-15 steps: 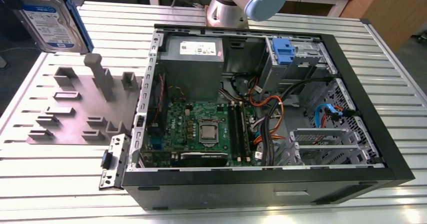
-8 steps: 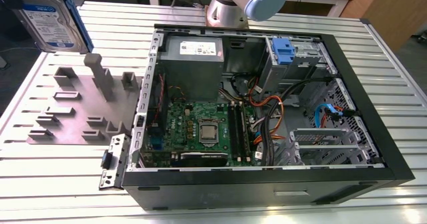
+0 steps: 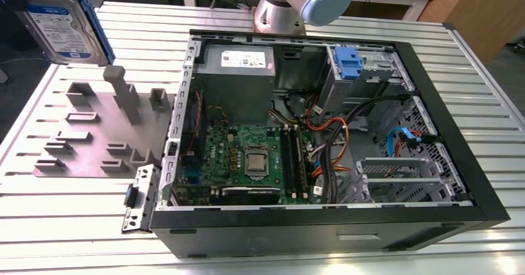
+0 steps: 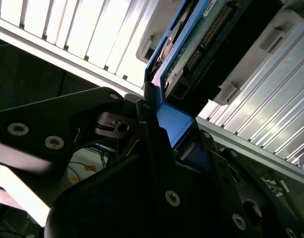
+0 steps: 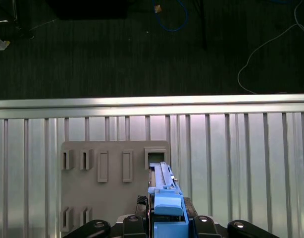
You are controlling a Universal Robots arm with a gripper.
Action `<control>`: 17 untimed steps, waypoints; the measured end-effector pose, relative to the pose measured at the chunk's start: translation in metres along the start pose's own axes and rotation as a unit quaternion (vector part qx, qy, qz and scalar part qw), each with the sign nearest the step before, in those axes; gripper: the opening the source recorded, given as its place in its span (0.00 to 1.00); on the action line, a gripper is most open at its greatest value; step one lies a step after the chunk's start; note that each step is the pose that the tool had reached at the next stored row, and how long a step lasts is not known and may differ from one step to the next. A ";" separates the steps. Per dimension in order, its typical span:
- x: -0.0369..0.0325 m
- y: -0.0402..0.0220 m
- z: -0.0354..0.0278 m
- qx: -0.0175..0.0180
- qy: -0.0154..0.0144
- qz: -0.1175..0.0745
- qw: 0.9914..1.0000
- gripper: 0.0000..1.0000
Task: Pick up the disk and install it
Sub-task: 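Pick up the disk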
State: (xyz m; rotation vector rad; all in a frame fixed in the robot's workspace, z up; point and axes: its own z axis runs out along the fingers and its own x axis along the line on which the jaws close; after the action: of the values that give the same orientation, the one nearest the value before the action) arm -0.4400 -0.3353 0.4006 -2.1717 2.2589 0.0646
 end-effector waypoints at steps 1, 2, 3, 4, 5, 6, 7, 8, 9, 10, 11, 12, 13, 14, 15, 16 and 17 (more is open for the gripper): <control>0.0000 0.0000 0.0000 0.000 0.000 0.000 1.000 0.36; 0.0000 0.0000 0.0000 0.000 0.000 0.000 1.000 0.36; 0.0000 0.0000 0.0000 0.000 0.000 0.000 1.000 0.36; 0.0000 0.0000 -0.0001 0.000 0.000 0.000 1.000 0.36; 0.0000 0.0000 -0.0001 0.000 0.000 0.000 1.000 0.36; 0.0000 0.0000 -0.0003 0.000 0.000 0.000 1.000 0.36; 0.0000 0.0000 -0.0010 0.000 0.000 0.000 1.000 0.36; -0.0001 0.0000 -0.0016 0.000 0.000 0.000 1.000 0.36; -0.0001 0.0001 -0.0024 0.000 0.000 0.000 1.000 0.36; -0.0001 0.0001 -0.0034 0.000 0.000 0.000 1.000 0.36; -0.0002 0.0001 -0.0044 0.000 0.000 0.000 1.000 0.36; -0.0002 0.0001 -0.0055 0.000 0.000 0.000 1.000 0.36; -0.0002 0.0002 -0.0067 0.000 0.000 0.000 1.000 0.36; -0.0003 0.0002 -0.0077 0.000 0.000 0.000 1.000 0.36; -0.0003 0.0002 -0.0087 0.000 0.000 0.000 1.000 0.36; -0.0003 0.0002 -0.0099 0.000 0.000 0.000 1.000 0.36; -0.0004 0.0003 -0.0111 0.000 0.000 0.000 1.000 0.36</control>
State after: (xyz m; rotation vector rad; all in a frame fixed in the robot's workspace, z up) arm -0.4400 -0.3353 0.4117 -2.1717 2.2590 0.0647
